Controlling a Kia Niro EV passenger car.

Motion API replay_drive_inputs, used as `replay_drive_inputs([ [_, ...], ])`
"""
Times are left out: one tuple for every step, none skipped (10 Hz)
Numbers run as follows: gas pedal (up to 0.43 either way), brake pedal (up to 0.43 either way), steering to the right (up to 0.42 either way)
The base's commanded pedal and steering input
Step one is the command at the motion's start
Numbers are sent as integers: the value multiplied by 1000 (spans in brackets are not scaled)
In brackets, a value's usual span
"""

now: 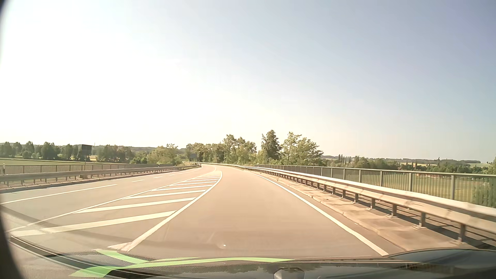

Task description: Follow the waypoints while adhering to traffic rules and regulations

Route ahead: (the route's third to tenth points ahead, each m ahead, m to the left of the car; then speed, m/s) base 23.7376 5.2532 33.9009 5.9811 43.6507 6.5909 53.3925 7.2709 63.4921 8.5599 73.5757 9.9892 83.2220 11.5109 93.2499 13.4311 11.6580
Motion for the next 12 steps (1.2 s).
replay_drive_inputs([
  [500, 0, -32],
  [488, 0, -28],
  [488, 0, -24],
  [488, 0, -17],
  [480, 0, -16],
  [469, 0, -15],
  [469, 0, -15],
  [461, 0, -14],
  [461, 0, -14],
  [461, 0, -14],
  [461, 0, -18],
  [461, 0, -20],
])
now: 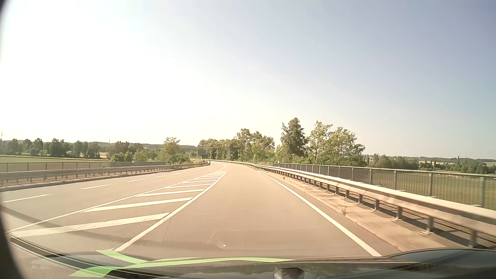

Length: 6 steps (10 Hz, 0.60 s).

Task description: Follow the waypoints while adhering to traffic rules and regulations

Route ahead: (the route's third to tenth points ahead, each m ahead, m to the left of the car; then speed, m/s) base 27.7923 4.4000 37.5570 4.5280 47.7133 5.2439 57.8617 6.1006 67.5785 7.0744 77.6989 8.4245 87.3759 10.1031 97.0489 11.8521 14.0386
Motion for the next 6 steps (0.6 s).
replay_drive_inputs([
  [461, 0, -20],
  [461, 0, -21],
  [461, 0, -24],
  [461, 0, -27],
  [461, 0, -27],
  [461, 0, -27],
])
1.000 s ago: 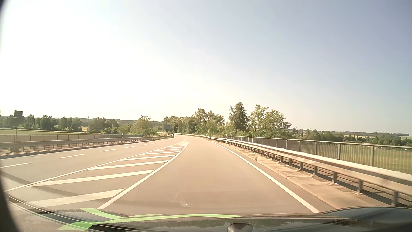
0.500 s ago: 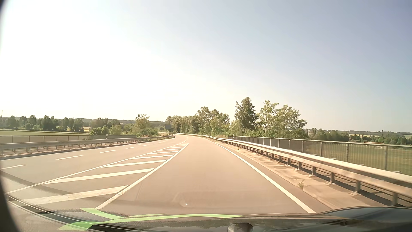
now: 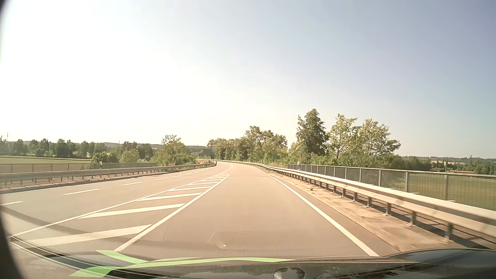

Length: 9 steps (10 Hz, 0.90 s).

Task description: Follow the waypoints while adhering to traffic rules and regulations

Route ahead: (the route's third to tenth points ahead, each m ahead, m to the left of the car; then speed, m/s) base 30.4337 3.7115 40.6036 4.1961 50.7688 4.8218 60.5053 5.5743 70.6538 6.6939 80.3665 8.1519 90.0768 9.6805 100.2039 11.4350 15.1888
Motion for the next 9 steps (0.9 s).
replay_drive_inputs([
  [461, 0, -27],
  [461, 0, -27],
  [461, 0, -26],
  [461, 0, -24],
  [461, 0, -23],
  [461, 0, -22],
  [461, 0, -21],
  [461, 0, -20],
  [461, 0, -15],
])
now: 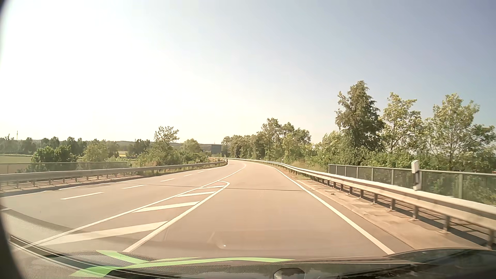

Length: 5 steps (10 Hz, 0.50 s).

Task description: Follow the waypoints while adhering to traffic rules and regulations

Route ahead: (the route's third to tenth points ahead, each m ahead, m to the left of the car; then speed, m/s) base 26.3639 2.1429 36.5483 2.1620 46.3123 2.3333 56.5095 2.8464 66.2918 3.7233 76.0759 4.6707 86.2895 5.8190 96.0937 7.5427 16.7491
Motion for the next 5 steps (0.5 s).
replay_drive_inputs([
  [461, 0, -13],
  [461, 0, -11],
  [449, 0, -7],
  [449, 0, -5],
  [449, 0, -5],
])
